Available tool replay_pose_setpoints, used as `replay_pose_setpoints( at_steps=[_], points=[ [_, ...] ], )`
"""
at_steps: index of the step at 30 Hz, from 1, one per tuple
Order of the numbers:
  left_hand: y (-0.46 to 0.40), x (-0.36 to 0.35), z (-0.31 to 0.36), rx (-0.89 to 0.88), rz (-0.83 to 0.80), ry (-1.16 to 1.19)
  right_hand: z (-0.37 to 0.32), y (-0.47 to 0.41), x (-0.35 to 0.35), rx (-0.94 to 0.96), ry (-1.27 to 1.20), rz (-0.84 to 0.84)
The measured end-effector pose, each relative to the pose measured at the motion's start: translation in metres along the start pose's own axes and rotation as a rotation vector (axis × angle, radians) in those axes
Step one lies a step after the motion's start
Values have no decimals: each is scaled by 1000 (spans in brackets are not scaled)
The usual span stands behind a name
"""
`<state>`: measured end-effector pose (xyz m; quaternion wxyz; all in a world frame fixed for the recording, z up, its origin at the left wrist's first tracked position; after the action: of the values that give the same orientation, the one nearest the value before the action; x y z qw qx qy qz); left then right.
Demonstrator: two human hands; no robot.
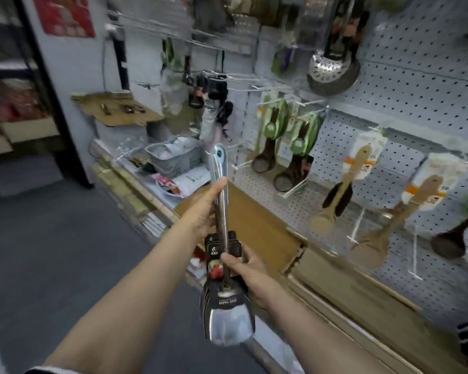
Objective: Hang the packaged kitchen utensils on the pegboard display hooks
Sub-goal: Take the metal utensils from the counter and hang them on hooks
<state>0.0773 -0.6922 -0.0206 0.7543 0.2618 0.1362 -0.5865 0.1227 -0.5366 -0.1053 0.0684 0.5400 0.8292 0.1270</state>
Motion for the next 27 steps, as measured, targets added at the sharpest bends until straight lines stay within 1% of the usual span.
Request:
replay_pose_setpoints(
  at_steps=[6, 8, 11, 20, 24, 27],
  points=[
    [-32, 126, 85, -49, 96, -3, -31, -74, -129, 8, -17, -128],
    [-38, 160, 108, -51, 107, -26, -36, -95, -165, 8, -36, -161],
    [-50, 206, 141, -90, 142, 7, -45, -125, -214, 5, -9, -188],
    [-116, 331, 196, -101, 188, 42, -71, -236, -321, -27, -3, -293],
    [-173, 386, 229, -91, 210, 12, -82, -309, -372, -60, -28, -344],
    [-226, 428, 269, -79, 258, -19, -95, -379, -413, -59, -36, -362]
  ],
)
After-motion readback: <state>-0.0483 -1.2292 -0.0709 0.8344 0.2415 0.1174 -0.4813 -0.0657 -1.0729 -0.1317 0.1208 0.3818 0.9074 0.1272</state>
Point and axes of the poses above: each hand's wrist, its own y-axis away from the middle knuckle, its own x-axis out of the back of the hand, z = x × y, the point moved 2 cm from there along -y, towards the middle knuckle, and after that the axes turned 10 degrees about y, right-handed, at the moved point
